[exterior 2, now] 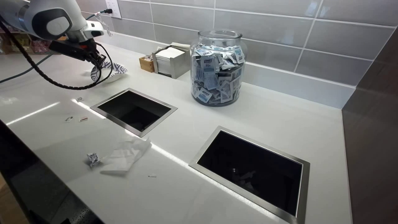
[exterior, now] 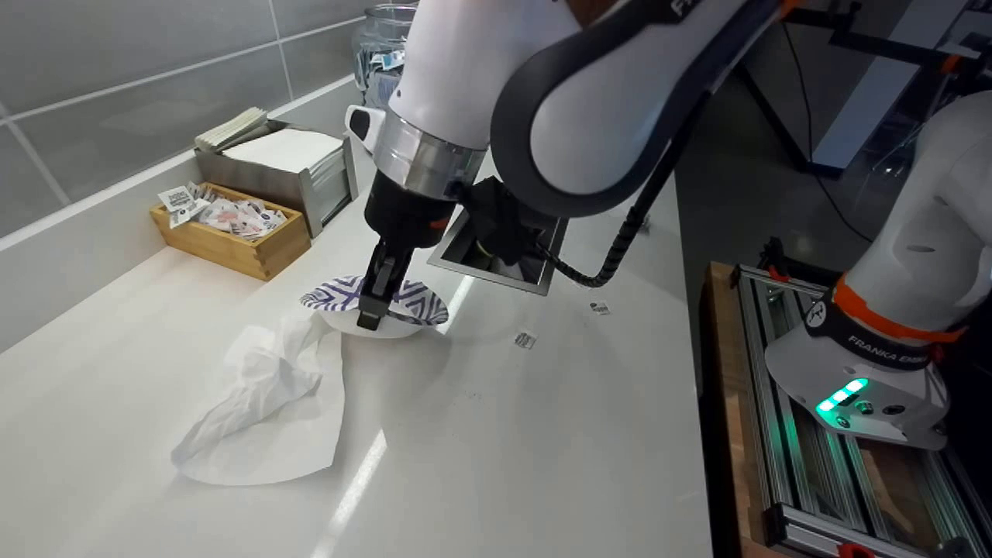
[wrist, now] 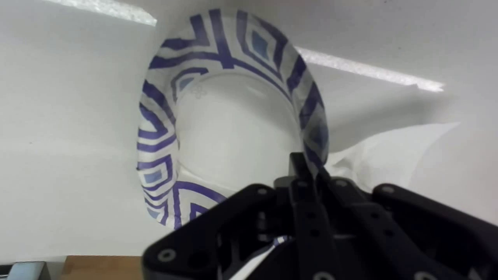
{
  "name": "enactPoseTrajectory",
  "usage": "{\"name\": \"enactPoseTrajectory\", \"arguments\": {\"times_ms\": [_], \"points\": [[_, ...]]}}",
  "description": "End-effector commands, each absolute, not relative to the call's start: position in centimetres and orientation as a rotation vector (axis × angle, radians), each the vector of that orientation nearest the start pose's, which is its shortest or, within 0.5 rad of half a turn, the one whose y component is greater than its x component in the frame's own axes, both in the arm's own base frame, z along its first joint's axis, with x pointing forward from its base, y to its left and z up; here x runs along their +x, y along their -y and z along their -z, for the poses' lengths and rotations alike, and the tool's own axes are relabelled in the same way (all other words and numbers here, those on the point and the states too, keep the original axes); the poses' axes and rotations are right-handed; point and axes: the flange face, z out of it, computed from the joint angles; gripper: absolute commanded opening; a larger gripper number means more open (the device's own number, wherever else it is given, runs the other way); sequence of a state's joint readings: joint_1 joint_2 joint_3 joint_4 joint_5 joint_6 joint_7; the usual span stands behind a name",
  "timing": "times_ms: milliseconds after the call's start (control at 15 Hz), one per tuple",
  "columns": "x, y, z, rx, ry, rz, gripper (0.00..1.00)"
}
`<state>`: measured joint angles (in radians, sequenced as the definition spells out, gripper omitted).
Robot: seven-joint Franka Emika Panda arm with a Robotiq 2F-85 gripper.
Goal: Crumple up the white plate on all sides
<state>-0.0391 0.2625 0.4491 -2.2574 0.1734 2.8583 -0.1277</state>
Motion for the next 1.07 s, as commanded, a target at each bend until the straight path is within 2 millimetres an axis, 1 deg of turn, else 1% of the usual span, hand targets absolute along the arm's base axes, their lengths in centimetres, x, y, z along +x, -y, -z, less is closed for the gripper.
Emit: {"name": "enactPoseTrajectory", "arguments": {"times_ms": [0,200,333,400,533,667,867,1000], "points": [[52.4,-19.6,-31.8,-2.725,0.435,0.421,0.01],[53.2,-17.4,-33.5,-2.605,0.391,0.391,0.01],[53.5,-15.4,-33.5,-2.496,0.360,0.349,0.01],[53.2,-14.4,-33.2,-2.445,0.351,0.327,0.01],[52.6,-12.3,-32.4,-2.368,0.333,0.288,0.01],[51.9,-10.4,-31.1,-2.305,0.311,0.231,0.01],[51.1,-8.2,-28.9,-2.247,0.270,0.149,0.01],[50.6,-7.3,-27.6,-2.239,0.240,0.105,0.01]]}}
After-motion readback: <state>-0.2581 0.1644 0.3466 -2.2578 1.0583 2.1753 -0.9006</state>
